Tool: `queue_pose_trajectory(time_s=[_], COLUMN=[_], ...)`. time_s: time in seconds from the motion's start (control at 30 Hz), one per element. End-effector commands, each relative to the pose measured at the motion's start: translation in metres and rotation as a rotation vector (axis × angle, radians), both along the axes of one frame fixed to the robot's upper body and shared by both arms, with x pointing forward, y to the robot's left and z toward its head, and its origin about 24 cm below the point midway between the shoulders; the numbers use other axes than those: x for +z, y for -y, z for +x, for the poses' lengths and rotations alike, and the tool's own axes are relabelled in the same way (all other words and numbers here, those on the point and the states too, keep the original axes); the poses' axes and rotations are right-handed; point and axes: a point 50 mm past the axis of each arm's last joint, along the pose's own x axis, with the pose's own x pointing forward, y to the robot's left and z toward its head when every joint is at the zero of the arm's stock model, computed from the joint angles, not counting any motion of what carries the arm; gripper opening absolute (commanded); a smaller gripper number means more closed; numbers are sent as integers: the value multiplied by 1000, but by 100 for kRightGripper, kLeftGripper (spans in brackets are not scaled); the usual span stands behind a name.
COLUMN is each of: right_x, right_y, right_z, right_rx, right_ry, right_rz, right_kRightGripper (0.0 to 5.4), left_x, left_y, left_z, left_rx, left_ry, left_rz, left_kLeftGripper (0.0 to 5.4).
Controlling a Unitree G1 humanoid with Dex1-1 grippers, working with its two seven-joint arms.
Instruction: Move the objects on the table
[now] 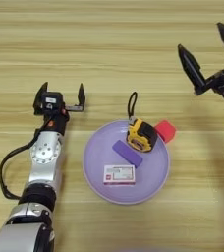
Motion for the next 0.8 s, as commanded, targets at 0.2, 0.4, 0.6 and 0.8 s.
queue_pose_trajectory(time_s=[0.2, 0.4, 0.6, 0.8], right_x=[-46, -76, -85, -97], right_y=[27, 31, 39, 40], right_z=[34, 37, 36, 37], right_rx=[-413, -552, -599, -569], right_ry=[-66, -66, -48, -112], right_rz=[-55, -65, 7, 61], right_kRightGripper=[537, 537, 537, 537], left_x=[0, 0, 0, 0], left_y=[-4, -8, -11, -12], left_z=[-1, -1, -1, -1], left_rx=[2, 4, 4, 4], left_ry=[1, -1, -2, -1], left_rz=[-1, 1, 2, 4], left_kLeftGripper=[540, 540, 540, 540])
